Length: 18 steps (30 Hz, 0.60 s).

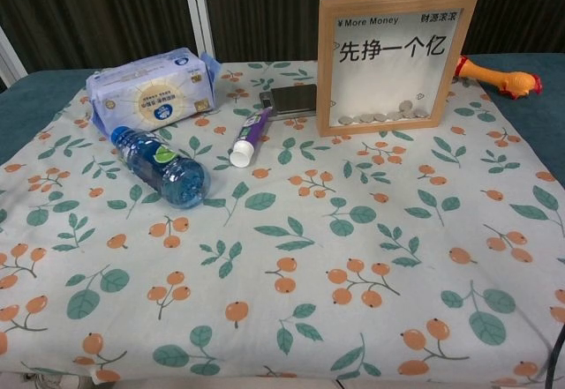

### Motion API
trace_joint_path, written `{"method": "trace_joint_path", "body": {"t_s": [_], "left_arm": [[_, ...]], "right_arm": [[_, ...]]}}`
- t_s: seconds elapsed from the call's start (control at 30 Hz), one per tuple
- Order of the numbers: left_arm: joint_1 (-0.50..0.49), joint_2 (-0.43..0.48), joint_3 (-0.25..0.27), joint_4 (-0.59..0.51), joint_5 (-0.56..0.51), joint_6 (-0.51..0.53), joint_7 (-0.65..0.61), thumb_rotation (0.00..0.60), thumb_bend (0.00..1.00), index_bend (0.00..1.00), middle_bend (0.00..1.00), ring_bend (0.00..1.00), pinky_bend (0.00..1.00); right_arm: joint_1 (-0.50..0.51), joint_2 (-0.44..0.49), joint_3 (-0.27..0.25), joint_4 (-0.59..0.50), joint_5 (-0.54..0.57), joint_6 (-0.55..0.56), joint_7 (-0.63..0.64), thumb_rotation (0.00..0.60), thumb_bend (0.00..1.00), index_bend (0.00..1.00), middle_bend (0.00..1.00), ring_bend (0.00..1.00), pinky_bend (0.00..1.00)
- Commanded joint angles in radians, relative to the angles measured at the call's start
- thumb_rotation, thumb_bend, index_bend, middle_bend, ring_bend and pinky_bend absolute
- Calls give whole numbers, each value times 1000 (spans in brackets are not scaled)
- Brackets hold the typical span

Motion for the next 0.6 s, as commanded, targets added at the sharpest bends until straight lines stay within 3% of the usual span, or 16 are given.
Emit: {"method": "trace_joint_path", "body": {"t_s": [0.03, 0.23, 0.43, 0.6], "left_arm": [[-1, 1, -1, -3, 0, 1, 1, 600, 331, 0, 0, 0, 0], [-2, 4, -2, -6, -6, -8, 7, 600, 333, 0, 0, 0, 0], [-5, 8, -2, -10, -9, -16, 9, 600, 333, 0, 0, 0, 0], [-6, 10, -2, -10, -12, -21, 10, 600, 335, 0, 0, 0, 0]], "right_arm": [[81, 29, 66, 31, 112, -115, -75, 600, 605, 734, 156, 0, 0], [160, 31, 97, 119, 285, -277, -177, 600, 610, 734, 157, 0, 0], [220, 36, 48, 216, 372, -404, -298, 600, 610, 736, 158, 0, 0], [241, 40, 18, 237, 402, -447, -322, 600, 611, 736, 158, 0, 0]]}}
